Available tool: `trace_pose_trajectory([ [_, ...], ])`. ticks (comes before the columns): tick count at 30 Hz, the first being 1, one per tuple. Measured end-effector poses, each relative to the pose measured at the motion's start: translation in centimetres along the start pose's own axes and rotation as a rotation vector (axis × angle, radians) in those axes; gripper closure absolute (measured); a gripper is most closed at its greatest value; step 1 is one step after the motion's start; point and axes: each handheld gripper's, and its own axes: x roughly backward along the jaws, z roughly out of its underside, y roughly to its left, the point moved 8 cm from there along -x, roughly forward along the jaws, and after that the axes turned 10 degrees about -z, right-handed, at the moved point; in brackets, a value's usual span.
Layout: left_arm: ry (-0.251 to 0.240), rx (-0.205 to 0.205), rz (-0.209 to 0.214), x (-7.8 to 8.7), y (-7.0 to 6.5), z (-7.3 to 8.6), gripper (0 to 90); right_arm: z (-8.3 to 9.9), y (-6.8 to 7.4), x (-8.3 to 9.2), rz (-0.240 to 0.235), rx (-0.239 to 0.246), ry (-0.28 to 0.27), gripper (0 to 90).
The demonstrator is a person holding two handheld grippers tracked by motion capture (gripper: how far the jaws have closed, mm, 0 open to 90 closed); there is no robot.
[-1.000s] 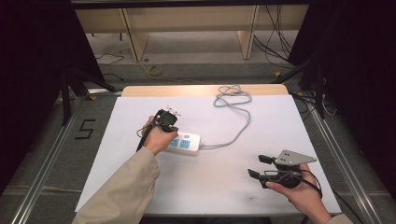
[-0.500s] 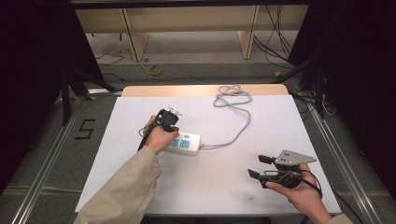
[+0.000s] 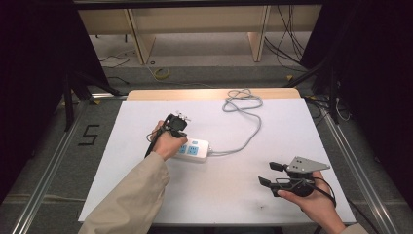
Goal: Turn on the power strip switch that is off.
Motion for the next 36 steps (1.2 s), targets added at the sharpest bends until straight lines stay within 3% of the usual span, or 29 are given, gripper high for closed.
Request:
trace_pose_trajectory([
  [36, 0.032, -0.009, 0.003, -0.61, -0.05, 0.09, 89.8, 0.07, 0.01, -0.04, -0.002, -0.001, 0.003, 31.5],
])
